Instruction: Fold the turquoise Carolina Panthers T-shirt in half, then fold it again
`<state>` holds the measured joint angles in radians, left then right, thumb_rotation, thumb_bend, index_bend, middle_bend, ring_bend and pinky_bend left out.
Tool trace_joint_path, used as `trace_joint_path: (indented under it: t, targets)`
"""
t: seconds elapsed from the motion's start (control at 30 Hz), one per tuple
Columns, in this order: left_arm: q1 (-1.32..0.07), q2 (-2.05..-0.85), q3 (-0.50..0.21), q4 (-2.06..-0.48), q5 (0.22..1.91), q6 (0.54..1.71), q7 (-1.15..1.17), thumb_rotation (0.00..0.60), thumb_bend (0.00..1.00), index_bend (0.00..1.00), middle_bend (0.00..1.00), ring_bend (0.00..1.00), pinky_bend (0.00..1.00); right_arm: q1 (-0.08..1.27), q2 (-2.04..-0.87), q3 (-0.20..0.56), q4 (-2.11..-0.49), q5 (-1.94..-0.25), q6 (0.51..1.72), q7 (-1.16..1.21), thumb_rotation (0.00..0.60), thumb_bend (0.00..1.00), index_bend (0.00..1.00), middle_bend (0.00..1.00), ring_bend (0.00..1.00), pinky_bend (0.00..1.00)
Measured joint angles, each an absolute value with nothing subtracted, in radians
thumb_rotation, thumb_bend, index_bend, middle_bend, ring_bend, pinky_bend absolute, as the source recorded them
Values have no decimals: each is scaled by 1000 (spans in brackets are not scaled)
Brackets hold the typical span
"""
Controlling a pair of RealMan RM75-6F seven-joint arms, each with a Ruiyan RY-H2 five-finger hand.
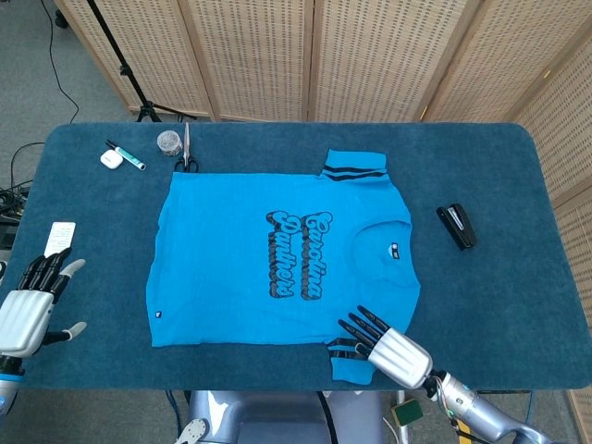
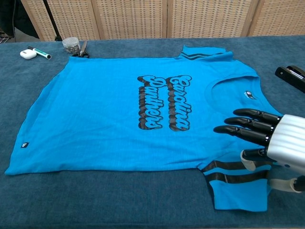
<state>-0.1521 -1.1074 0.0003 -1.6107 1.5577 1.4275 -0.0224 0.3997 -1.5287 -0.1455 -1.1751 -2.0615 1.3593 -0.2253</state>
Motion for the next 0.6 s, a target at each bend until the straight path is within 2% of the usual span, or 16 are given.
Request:
trace_joint_path:
  t: [0.13, 0.37, 0.6]
  targets:
    - [-153, -1107, 0, -1611, 1555, 1424, -24, 600, 0, 0, 0, 0, 0, 410, -1538, -148, -1177, -2049, 1348, -220, 600, 355, 531, 60, 0, 0]
    - [-156, -1112, 5, -1604, 1559, 1413, -22, 600, 0, 0, 0, 0, 0, 416, -1546, -158, -1166, -2039, 1354, -196, 600, 364, 557, 60, 0, 0]
    - [-160, -1124, 19, -1584, 1586, 1409, -29, 600, 0, 0, 0, 0, 0, 423, -1560, -168, -1142, -2029, 1366, -142, 600, 475, 597, 65, 0, 0]
